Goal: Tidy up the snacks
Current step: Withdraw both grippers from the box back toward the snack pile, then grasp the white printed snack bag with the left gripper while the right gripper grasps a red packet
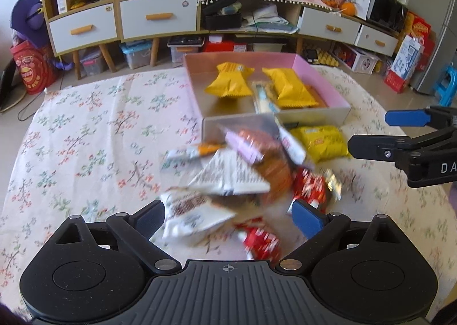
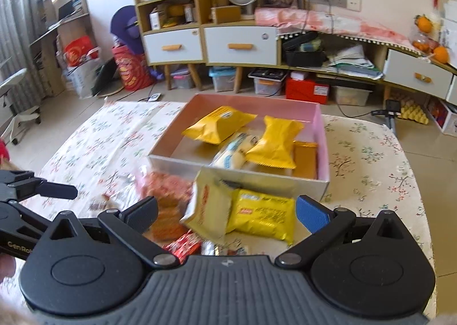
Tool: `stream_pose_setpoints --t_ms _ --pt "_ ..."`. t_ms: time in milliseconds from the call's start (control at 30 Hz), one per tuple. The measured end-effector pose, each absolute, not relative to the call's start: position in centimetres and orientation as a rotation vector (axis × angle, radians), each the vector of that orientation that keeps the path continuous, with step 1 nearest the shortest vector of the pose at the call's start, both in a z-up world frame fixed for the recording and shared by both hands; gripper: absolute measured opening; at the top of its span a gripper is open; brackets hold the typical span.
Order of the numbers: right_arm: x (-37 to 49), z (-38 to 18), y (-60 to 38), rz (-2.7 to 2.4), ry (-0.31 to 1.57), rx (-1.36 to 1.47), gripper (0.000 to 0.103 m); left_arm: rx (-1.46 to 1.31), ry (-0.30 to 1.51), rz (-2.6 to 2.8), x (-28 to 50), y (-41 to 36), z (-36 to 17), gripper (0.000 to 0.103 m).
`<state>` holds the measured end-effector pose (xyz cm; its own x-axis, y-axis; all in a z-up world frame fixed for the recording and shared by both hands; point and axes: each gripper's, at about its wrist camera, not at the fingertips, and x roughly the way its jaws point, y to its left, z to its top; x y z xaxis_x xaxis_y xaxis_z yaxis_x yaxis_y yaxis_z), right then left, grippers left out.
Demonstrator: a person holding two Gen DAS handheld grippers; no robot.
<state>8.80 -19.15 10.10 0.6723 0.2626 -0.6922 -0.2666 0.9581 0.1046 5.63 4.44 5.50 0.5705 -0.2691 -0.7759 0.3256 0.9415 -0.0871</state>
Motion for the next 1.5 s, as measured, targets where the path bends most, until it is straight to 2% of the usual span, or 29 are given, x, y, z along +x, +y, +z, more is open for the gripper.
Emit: stream_pose_setpoints --t_ms 467,900,1000,1067,1133,1500 --pt "6.3 8.7 -16.8 0.389 0.768 -0.086 0.103 0.069 0.826 -0.365 3.5 8.7 4.4 0.097" --pt "4.6 8.1 -13.8 0.547 0.725 -0.152 0.102 0.140 0.721 -0.487 4.4 8.9 2.4 0.095" --pt "3.7 8.0 -12.5 0.633 0.704 -0.200 0.098 0.157 0.727 -0.517 5.0 8.7 1.8 0.095" --pt "3.3 7.7 -11.6 0.649 0.708 -0.243 0.088 0.159 0.746 -0.519 5.6 8.6 1.3 0.095" --pt "3.4 7.2 -11.0 0.663 0.719 -0.275 0.084 0.153 0.756 -0.522 6.0 8.8 1.0 0.094" --pt "4.0 5.6 -9.2 0.746 0.786 -0.303 0.070 0.128 0.808 -0.507 7.6 8.6 0.0 0.090"
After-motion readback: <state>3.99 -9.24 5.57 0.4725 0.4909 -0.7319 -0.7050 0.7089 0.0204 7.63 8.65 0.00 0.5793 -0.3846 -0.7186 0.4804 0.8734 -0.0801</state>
